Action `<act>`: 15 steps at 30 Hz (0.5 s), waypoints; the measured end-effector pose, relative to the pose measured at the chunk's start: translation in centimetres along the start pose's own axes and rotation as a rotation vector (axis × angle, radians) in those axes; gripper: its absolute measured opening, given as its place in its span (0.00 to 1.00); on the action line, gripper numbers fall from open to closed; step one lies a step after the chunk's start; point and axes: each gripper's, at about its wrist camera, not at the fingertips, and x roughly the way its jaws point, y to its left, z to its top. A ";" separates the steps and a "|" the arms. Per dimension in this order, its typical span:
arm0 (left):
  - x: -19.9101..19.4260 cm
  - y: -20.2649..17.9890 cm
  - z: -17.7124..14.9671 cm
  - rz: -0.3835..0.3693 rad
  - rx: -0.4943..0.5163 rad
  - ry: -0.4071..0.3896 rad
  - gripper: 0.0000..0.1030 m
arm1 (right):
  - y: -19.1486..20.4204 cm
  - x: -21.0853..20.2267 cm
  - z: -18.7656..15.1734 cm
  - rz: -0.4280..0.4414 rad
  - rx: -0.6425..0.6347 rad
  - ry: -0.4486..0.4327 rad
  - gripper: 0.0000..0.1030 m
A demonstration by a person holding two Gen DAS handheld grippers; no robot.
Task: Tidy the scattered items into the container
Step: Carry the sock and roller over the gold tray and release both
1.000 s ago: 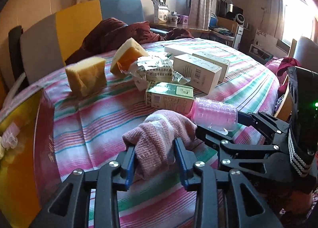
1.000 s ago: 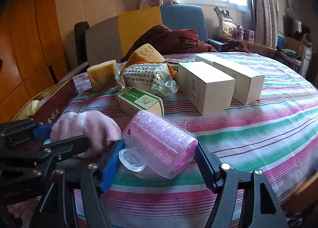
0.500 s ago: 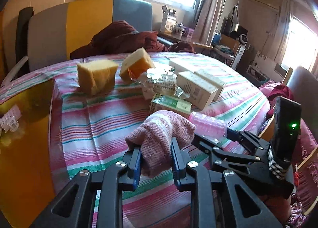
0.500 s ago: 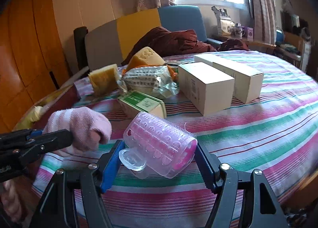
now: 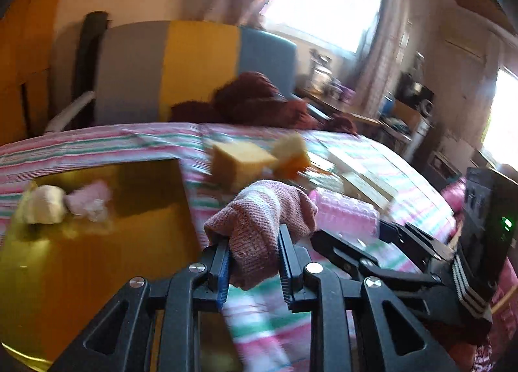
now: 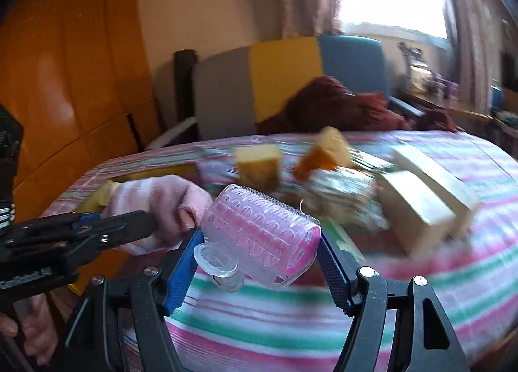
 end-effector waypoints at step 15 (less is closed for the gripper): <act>5.4 14.1 2.7 0.140 -0.348 0.111 0.29 | 10.5 9.0 5.6 0.085 -0.170 0.033 0.69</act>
